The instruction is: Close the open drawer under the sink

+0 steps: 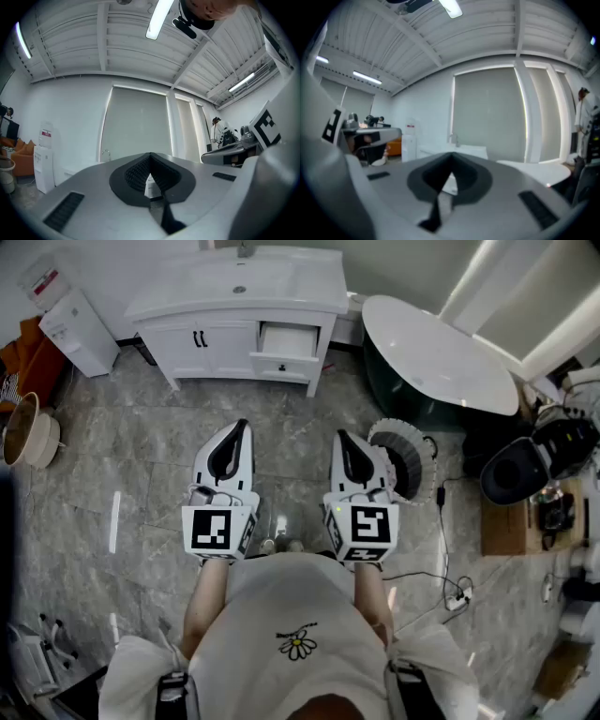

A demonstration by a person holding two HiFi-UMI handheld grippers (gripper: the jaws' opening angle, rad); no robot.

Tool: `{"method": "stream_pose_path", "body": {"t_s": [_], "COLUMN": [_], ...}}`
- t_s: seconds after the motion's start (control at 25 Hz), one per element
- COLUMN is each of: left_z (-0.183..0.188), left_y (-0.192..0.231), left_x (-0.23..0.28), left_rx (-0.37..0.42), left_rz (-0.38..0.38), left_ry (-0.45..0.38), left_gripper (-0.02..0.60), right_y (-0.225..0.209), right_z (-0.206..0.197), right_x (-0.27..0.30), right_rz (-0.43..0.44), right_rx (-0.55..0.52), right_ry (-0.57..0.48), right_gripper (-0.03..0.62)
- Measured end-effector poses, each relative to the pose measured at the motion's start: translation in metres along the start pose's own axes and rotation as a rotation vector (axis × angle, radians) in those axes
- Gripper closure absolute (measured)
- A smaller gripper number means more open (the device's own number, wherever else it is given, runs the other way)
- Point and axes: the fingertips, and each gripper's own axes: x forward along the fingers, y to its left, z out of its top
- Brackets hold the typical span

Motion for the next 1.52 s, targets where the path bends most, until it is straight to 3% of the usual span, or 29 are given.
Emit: {"method": "stream_pose_path", "body": {"t_s": [0.36, 0.92, 1.52], "left_z": [0.003, -0.005, -0.006], "left_y": [0.001, -0.002, 0.007], "left_x": [0.012, 0.007, 0.055], "left_rx": [-0.007, -0.017, -0.027], "left_rz": [0.012, 0.094, 0.068], "left_ry": [0.003, -0.011, -0.086], "left_gripper": [0.560, 0.560, 0.560], "right_y": [-0.010, -0.026, -0.024], "right_z": [-0.001, -0.023, -0.013], "right_x": [0.007, 0.000, 0.033], "right_rz": [0.004, 0.093, 0.139], "right_rx": [0.018, 0.137, 0.012], "right_ry": [0.007, 0.025, -0.003], "right_gripper": [0.566, 0.565, 0.565]}}
